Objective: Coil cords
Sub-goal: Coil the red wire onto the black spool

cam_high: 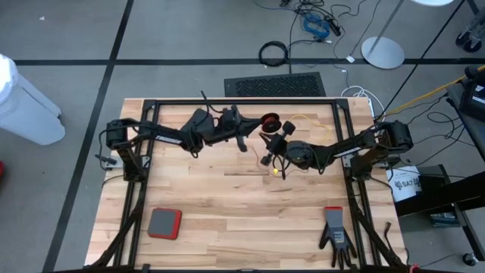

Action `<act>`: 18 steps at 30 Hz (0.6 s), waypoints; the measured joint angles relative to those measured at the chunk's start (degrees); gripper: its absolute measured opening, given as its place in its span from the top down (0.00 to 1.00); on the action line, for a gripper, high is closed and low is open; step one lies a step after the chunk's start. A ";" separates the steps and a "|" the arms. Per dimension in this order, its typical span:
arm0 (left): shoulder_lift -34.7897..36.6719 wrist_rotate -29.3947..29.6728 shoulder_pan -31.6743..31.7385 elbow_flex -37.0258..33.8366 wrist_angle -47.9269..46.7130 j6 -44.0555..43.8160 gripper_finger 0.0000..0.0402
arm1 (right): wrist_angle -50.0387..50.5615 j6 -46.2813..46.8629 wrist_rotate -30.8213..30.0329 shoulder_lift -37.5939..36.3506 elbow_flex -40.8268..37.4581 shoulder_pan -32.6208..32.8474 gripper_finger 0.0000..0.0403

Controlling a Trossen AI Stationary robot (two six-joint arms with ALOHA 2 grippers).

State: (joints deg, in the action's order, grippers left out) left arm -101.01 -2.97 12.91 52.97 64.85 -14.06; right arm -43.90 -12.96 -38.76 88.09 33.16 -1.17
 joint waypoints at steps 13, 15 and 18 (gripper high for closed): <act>0.00 -9.13 2.65 0.00 -0.96 -2.97 1.00 | -9.09 -1.37 3.37 -0.02 -6.41 0.74 0.99; 0.00 -9.20 2.72 0.00 -1.71 -2.15 1.00 | -9.04 -1.43 3.40 -0.02 -6.46 1.43 0.96; 0.00 -9.24 2.86 0.00 -3.25 -1.48 1.00 | -9.03 -1.39 3.04 -0.02 -6.46 2.73 0.91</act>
State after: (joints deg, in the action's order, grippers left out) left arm -101.01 -12.20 15.77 52.97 61.60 -15.54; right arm -52.93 -14.35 -35.72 88.07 26.70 1.56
